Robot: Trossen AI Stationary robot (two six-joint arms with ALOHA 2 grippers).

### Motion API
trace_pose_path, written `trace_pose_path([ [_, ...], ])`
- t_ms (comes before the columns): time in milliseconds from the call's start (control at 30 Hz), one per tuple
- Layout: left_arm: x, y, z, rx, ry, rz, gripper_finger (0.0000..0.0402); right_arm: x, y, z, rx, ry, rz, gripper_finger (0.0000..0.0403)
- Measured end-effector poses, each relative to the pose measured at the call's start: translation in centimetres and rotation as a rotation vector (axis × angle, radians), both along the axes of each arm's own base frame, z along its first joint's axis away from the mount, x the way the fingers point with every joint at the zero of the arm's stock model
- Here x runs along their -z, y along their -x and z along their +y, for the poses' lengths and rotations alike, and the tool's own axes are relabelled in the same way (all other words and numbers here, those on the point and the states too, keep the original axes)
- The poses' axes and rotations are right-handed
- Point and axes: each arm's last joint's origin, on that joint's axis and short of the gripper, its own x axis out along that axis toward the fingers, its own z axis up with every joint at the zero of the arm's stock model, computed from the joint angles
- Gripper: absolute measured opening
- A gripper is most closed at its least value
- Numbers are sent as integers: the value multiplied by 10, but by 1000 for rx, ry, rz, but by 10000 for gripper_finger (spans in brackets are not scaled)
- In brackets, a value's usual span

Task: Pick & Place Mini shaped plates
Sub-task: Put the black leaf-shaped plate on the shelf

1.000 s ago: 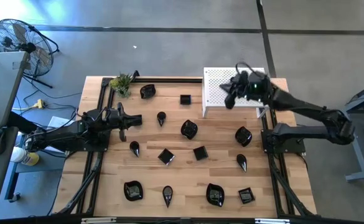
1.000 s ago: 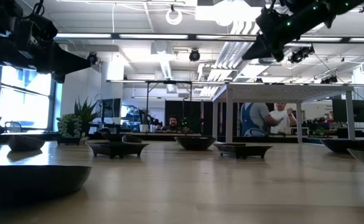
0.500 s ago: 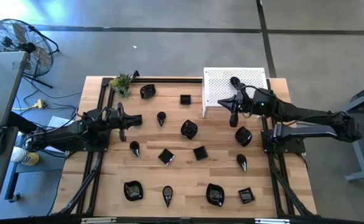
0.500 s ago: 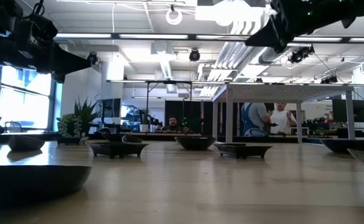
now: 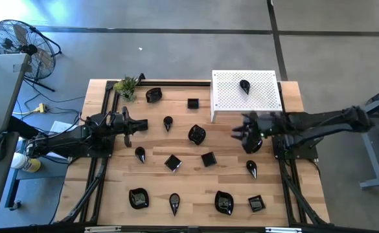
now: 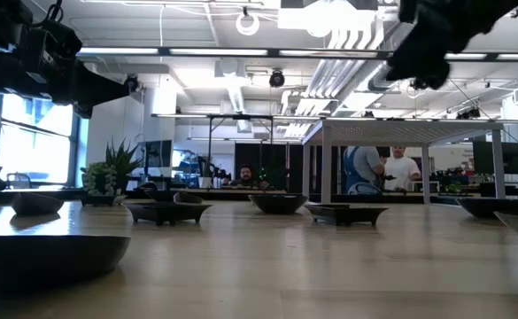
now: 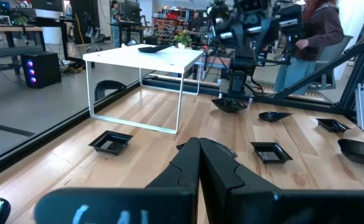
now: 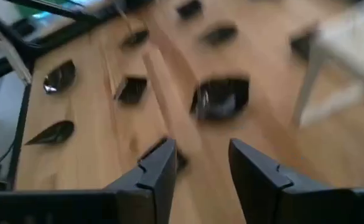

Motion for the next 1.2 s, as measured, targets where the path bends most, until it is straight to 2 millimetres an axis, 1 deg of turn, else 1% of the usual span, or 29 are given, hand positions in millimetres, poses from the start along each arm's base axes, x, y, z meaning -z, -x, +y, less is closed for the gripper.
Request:
trace_pose_path([
  [100, 0, 0, 0, 0, 0, 0, 1, 6, 10, 11, 127, -112, 118, 140],
  [233, 0, 0, 0, 0, 0, 0, 1, 22, 19, 17, 336, -211, 291, 140],
  [300, 0, 0, 0, 0, 0, 0, 1, 31, 20, 18, 414, -221, 382, 140],
  [400, 0, 0, 0, 0, 0, 0, 1, 44, 15, 18, 477, -220, 506, 140],
  [600, 0, 0, 0, 0, 0, 0, 1, 70, -3, 15, 521, -255, 707, 140],
  [733, 0, 0, 0, 0, 0, 0, 1, 83, -12, 13, 510, -262, 783, 140],
  [867, 0, 0, 0, 0, 0, 0, 1, 92, -16, 12, 503, -236, 835, 138],
  [967, 0, 0, 0, 0, 0, 0, 1, 97, -19, 12, 500, -201, 857, 129],
  [1200, 0, 0, 0, 0, 0, 0, 1, 112, -27, 13, 453, -153, 915, 93],
])
